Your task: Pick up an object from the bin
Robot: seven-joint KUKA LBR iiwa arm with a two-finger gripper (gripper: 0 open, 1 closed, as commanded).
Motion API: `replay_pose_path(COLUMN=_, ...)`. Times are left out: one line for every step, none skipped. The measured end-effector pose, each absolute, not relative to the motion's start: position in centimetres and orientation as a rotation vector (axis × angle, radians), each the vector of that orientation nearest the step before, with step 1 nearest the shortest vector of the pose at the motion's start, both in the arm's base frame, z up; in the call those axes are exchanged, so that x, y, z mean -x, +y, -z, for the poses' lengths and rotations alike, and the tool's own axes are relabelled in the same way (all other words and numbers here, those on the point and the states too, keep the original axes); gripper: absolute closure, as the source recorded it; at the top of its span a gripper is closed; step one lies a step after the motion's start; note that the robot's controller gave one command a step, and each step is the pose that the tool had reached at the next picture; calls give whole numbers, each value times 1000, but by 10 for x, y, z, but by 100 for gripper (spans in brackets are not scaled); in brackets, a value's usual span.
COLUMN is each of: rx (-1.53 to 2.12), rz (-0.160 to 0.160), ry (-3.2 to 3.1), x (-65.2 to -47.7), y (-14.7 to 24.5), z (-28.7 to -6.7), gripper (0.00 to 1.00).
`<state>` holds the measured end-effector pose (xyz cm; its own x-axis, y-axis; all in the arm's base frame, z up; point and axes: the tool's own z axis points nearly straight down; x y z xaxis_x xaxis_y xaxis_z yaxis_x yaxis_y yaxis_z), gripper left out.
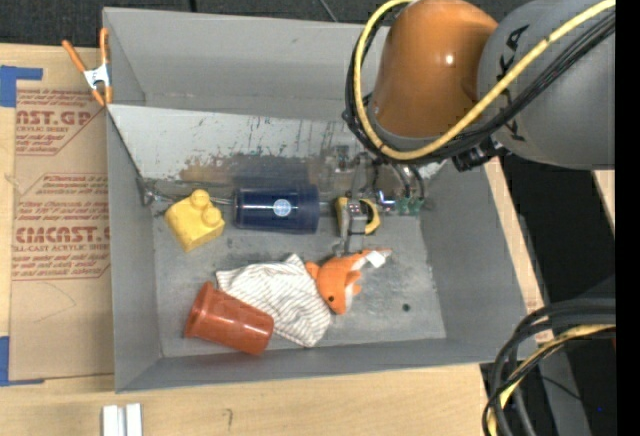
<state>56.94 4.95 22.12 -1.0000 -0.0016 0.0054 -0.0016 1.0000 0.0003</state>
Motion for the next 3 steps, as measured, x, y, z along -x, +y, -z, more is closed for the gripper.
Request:
replay_pose_path(rx=-1, rz=2, ry=-3144, x=-571, y=49, z=-226, gripper=0)
replay_pose_path(rx=-166, rz=0, ry=-3142, x=-552, y=30, z=-160, gripper=0)
replay_pose_path(rx=-121, rz=-1, ry=-3137, x=-496, y=-5, z=-161, gripper=0)
